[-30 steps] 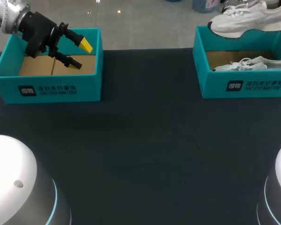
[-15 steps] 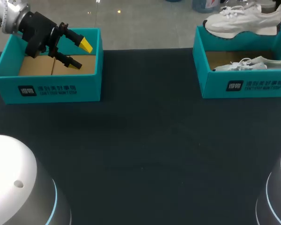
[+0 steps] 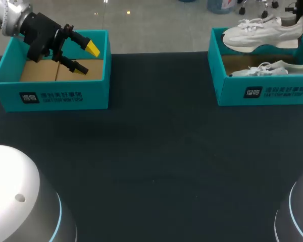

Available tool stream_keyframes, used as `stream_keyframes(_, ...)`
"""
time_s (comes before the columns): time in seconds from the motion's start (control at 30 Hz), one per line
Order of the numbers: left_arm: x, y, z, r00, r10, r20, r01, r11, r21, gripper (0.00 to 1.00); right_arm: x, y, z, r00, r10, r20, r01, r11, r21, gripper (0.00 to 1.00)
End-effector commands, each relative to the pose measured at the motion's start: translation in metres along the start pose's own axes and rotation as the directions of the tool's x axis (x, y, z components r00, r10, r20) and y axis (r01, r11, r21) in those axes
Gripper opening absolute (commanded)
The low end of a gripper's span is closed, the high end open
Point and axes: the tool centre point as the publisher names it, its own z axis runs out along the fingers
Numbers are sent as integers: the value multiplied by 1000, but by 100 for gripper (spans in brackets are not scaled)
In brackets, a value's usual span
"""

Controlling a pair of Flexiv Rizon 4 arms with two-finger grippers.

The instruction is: Take the shoe out of the shoebox, open the shoe tongue, remove and reinsert the insole, then place the shoe into the shoebox

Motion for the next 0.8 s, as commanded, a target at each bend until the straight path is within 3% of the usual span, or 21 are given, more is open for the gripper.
stream_keyframes(0.03,0,0,0,1000,0,-3,0,1000,1,100,6,6,16,1000,1,16,-1,1000,10,0)
stream_keyframes(0.8,0,0,0,1000,0,-3,0,1000,1,100,12,23,89,997,38,73,-40,999,17,0)
